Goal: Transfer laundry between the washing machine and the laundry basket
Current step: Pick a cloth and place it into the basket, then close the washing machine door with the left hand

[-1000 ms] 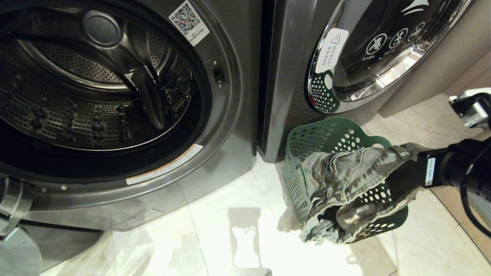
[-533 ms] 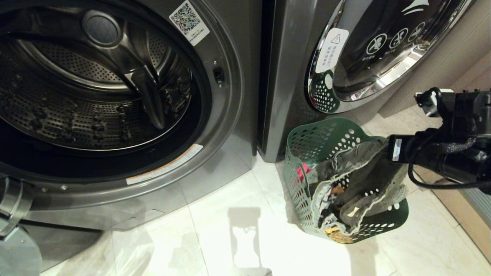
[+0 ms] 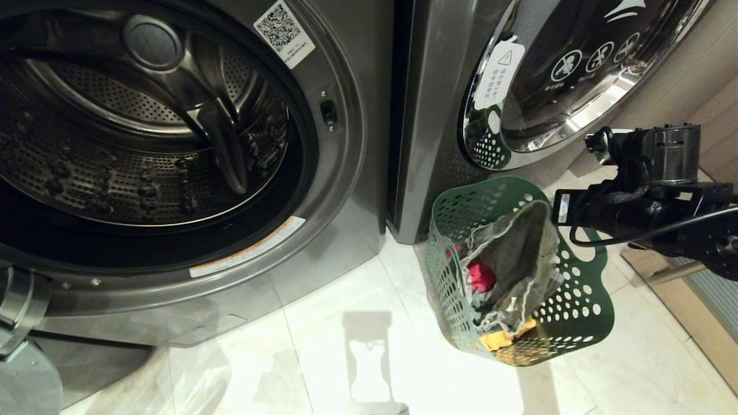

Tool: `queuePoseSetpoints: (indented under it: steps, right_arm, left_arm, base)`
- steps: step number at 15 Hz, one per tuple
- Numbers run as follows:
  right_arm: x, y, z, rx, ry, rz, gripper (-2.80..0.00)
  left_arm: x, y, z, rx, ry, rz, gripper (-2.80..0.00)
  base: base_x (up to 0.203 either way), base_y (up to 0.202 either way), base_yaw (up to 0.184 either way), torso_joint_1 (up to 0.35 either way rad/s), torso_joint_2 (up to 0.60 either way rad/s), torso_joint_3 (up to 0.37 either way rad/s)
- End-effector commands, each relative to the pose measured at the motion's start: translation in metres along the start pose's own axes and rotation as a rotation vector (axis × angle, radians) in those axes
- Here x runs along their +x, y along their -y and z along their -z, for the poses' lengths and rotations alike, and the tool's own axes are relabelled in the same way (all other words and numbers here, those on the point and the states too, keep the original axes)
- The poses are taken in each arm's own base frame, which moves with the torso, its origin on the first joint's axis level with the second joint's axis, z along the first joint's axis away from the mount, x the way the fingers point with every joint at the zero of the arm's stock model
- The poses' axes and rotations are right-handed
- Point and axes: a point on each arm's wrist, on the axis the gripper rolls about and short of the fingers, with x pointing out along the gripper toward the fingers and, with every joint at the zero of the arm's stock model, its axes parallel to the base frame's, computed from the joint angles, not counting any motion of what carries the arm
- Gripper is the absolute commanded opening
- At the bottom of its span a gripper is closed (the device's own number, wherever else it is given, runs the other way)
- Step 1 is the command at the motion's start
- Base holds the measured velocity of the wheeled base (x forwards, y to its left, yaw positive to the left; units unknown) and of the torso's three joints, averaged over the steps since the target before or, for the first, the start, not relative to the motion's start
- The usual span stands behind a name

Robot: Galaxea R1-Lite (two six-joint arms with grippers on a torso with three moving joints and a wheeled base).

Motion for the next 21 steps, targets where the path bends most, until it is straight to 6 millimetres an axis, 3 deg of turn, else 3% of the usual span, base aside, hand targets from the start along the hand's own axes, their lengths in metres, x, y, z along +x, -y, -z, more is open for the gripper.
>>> queuePoseSetpoints:
  steps: [1,4,9,11,13,15,19,21]
  right_arm:
    - [0.007,-0.002,0.002,-0.004,-0.007,0.001,0.0]
    - [0.004,-0.003,-0.005,-0.031,0.016,0.0,0.0]
    - [-0.017,0.002,-0.022,-0.128,0.127,0.004,0.0]
    - [-0.037,0.009,-0.028,-0.13,0.161,0.006,0.0]
    - [-0.07,0.021,-0.022,-0.158,0.175,0.005,0.0]
    - [-0.106,0.035,0.013,-0.215,0.122,-0.004,0.0]
    - [-0.185,0.07,0.102,-0.272,0.063,-0.035,0.0]
    - [-0.212,0.083,0.141,-0.286,0.041,-0.075,0.0]
  left_arm:
    - [0.0,0.0,0.002,0.0,-0.005,0.0,-2.8]
    - [0.0,0.0,0.002,0.0,-0.004,0.0,-2.8]
    - [0.0,0.0,0.002,0.0,-0.004,0.0,-2.8]
    - [0.0,0.0,0.002,-0.002,-0.004,-0.001,-2.8]
    - [0.0,0.0,0.002,-0.015,-0.004,0.0,-2.8]
    - [0.0,0.0,0.001,-0.014,-0.002,0.0,-2.8]
    - [0.0,0.0,0.001,-0.012,-0.002,0.001,-2.8]
    - [0.0,0.0,0.002,-0.015,-0.004,0.002,-2.8]
  base:
    - [0.0,0.0,0.0,0.0,0.0,0.0]
    - [0.0,0.0,0.0,0.0,0.0,0.0]
    - [0.0,0.0,0.0,0.0,0.0,0.0]
    - [0.0,0.0,0.0,0.0,0.0,0.0]
    - [0.0,0.0,0.0,0.0,0.0,0.0]
    - [0.0,0.0,0.0,0.0,0.0,0.0]
    - [0.0,0.0,0.0,0.0,0.0,0.0]
    - [0.0,0.0,0.0,0.0,0.0,0.0]
